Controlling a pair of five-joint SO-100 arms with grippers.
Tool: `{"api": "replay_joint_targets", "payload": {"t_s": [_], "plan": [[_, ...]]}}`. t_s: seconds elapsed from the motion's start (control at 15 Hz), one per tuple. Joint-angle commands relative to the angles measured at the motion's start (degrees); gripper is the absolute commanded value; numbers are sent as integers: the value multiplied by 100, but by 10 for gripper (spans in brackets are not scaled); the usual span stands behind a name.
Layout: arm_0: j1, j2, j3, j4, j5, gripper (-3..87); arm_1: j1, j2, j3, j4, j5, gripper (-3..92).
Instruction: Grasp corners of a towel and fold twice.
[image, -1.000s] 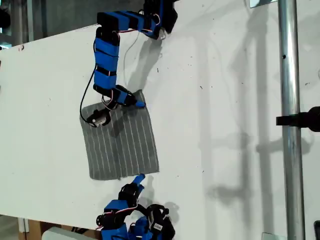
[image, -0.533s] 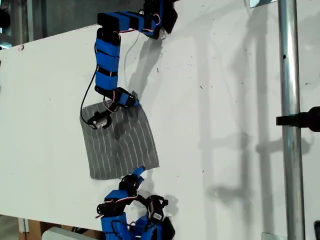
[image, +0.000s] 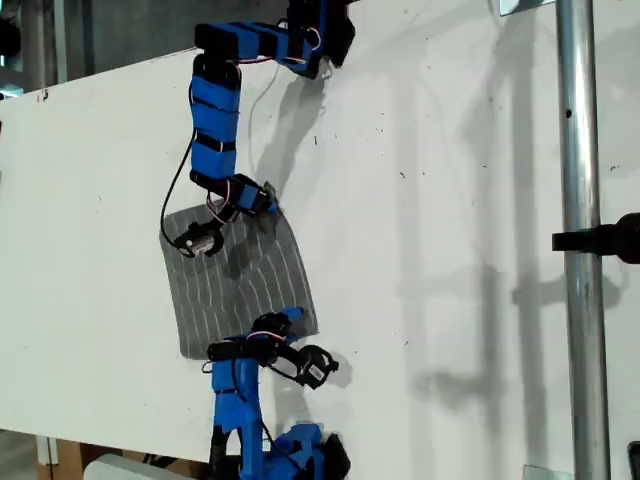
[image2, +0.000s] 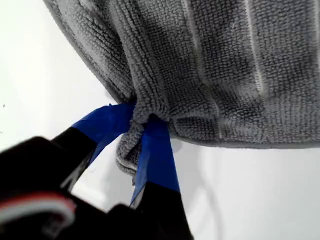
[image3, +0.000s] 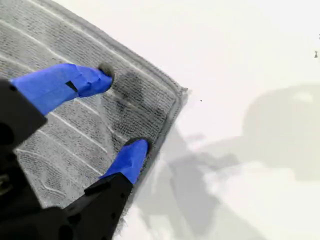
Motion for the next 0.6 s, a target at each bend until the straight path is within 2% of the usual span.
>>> {"api": "replay_joint_targets", "payload": {"t_s": [0.0, 0.2, 0.27, 0.33, 0.4, 0.53], "plan": [[-88, -176, -9, -26, -290, 241, 9, 193, 97, -114, -9, -3], [-62, -1134, -554, -97, -369, 220, 18, 352, 290, -229, -9, -3], [-44, -1441, -914, 149, -439, 179, 18, 404, 352, -255, -9, -3], [-44, -1468, -958, 149, -413, 52, 18, 466, 413, -290, -9, -3], [-18, -1477, -993, 105, -308, -7, 26, 510, 457, -316, -9, -3], [132, -1450, -1230, 123, -334, -7, 44, 589, 510, -325, 9, -3]]}}
